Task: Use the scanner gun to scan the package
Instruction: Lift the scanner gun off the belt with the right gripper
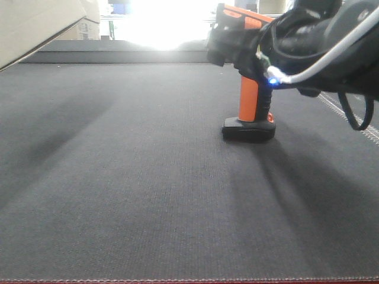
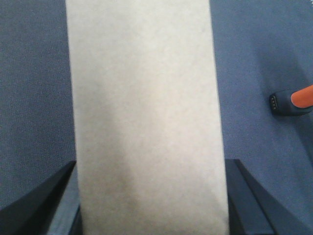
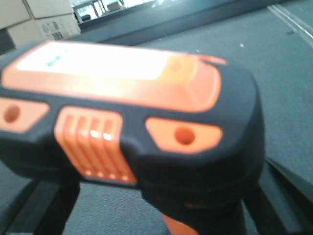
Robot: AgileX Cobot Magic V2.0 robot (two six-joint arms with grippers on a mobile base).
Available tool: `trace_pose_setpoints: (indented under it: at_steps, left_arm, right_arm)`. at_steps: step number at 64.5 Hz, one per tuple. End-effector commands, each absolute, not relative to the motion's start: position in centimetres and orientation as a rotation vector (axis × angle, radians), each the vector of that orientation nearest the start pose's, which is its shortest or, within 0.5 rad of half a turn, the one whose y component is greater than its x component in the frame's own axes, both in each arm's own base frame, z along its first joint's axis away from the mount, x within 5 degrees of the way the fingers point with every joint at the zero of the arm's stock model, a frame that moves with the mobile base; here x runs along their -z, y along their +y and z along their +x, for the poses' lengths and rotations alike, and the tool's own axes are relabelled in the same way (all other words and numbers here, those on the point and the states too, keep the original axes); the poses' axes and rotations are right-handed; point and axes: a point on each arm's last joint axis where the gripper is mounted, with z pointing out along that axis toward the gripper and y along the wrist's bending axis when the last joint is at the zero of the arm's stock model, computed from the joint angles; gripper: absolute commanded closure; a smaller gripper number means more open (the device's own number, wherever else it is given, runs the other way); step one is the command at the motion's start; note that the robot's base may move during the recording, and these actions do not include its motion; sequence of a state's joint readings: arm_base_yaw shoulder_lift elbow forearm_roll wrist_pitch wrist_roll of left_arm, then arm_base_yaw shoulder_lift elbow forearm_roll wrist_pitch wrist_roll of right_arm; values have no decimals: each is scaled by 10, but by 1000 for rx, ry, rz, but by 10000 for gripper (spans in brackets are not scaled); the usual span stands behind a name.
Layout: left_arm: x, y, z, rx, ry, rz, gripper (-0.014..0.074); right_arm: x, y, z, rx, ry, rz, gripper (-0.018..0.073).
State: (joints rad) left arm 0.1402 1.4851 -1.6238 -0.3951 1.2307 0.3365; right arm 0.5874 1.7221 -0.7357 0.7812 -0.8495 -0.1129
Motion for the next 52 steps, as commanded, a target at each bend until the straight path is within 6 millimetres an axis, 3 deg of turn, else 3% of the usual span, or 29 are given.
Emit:
trace_pose_setpoints:
  at_steps: [1,52]
  left_arm:
    - [-422,7,299,340,2444,209,708]
    - [-421,8,299,327,2448,210,708]
  right_arm:
    - [-199,142,302,-263,1721,316,-12]
    - [-194,147,314,-254,1713,360,-12]
